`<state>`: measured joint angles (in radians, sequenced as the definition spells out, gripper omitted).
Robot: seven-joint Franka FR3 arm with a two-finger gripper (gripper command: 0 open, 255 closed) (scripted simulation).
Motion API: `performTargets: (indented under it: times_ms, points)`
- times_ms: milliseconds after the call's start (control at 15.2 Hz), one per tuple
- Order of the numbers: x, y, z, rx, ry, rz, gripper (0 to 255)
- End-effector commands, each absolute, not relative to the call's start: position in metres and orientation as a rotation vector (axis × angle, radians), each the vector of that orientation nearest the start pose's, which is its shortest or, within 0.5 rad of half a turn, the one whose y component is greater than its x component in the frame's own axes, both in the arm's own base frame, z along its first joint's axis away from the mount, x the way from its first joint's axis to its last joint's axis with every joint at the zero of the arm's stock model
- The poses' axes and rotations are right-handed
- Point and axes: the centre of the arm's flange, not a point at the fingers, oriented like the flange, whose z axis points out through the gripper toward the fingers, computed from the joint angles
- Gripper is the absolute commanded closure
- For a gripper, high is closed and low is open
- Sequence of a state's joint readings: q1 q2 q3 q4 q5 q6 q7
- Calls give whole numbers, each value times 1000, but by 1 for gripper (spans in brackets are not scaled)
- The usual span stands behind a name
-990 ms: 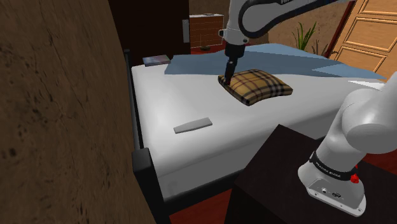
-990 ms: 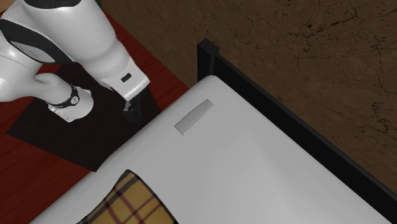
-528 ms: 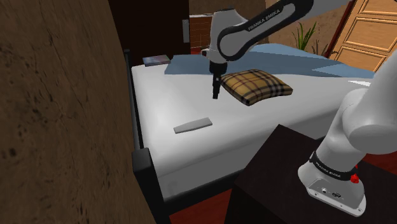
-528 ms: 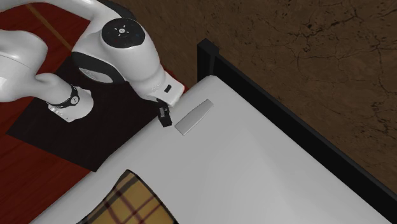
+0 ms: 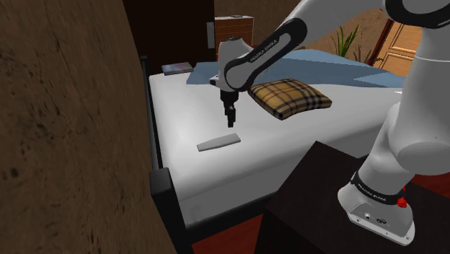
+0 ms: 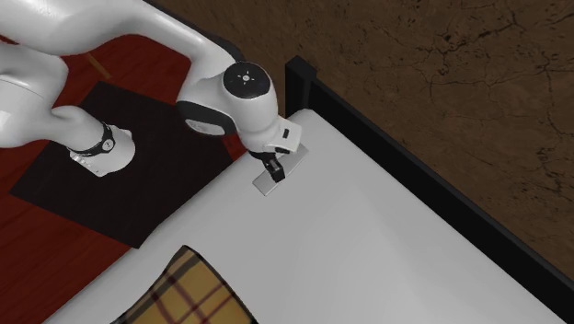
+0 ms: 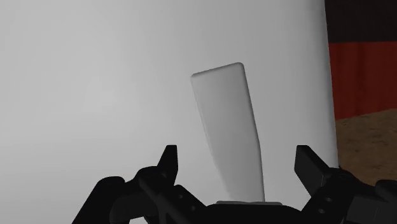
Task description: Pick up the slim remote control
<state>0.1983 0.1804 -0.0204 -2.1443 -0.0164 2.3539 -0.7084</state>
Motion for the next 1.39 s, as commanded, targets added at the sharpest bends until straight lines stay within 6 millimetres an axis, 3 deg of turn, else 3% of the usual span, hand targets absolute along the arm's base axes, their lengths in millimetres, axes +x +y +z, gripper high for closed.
performTargets:
  times_ms: [0,330,858,990,1056,1320]
  points:
    - [566,112,298,-2800,-1466,-27,0]
    - [587,146,245,-2667,-1681,3,0]
    - [587,147,203,-2662,-1688,4,0]
    - [587,147,203,-2662,-1688,4,0]
    - [587,147,203,-2662,-1688,4,255]
    - [587,147,203,-2662,-1688,4,255]
